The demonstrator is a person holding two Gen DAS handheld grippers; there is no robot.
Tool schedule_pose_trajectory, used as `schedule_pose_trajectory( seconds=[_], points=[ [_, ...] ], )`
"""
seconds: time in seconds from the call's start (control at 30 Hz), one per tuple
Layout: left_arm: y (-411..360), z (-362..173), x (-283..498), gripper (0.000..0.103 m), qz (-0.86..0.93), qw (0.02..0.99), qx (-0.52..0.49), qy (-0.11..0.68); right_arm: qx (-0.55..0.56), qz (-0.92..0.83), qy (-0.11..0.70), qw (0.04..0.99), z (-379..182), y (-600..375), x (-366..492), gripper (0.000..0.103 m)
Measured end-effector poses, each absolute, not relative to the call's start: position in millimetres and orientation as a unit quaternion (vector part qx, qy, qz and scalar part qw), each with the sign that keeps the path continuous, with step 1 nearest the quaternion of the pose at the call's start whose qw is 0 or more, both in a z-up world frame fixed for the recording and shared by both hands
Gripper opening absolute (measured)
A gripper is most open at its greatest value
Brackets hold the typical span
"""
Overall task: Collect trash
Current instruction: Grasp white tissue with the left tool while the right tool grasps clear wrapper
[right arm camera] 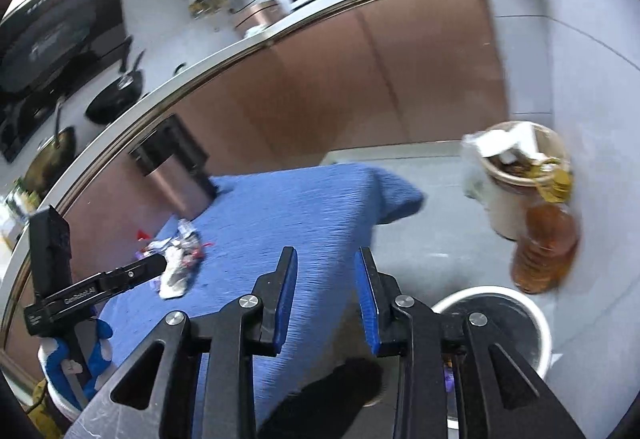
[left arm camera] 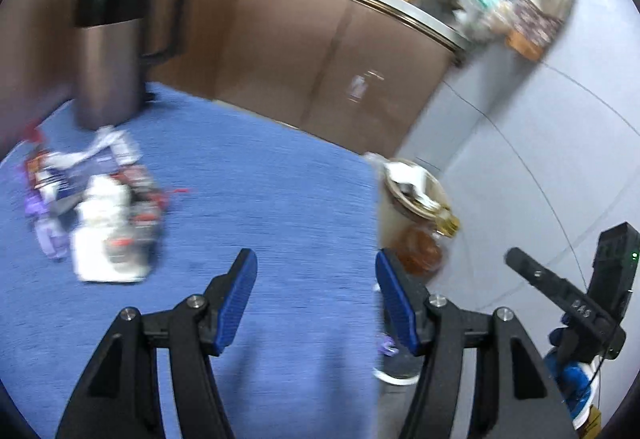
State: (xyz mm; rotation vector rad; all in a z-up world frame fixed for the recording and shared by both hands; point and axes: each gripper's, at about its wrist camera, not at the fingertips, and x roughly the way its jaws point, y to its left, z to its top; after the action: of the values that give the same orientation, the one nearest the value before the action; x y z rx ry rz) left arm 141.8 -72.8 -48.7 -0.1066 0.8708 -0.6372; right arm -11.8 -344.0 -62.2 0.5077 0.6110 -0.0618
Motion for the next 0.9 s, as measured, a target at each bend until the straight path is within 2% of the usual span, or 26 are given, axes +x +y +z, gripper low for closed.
schedule_pose_trajectory(
  seconds=[0.27, 0.53, 0.67, 0.9],
  points=[
    [29.8, -89.5, 194.2, 0.060, -0.223, 0.860, -0.093, 0.450, 0.214, 0.058, 0.332, 0.917, -61.0, -275.4, 56.9, 0.031],
    [58.0, -138.2, 225.9, 0.058, -0.195, 0.846, -0.089, 0.489, 0.198, 0.160, 0.393, 0.883, -84.7, -194.6, 146.6, 0.032],
    [52.9, -148.4, 235.3, 0.051, -0.197, 0.844, -0.076, 0.492, 0.197, 0.187, 0.417, 0.867, -99.4, -164.2, 182.9, 0.042],
    [45.9, -150.9, 243.1, 0.038, -0.212, 0.843, -0.069, 0.489, 0.215, 0.207, 0.454, 0.840, -128.4, -128.1, 229.1, 0.042]
  ],
)
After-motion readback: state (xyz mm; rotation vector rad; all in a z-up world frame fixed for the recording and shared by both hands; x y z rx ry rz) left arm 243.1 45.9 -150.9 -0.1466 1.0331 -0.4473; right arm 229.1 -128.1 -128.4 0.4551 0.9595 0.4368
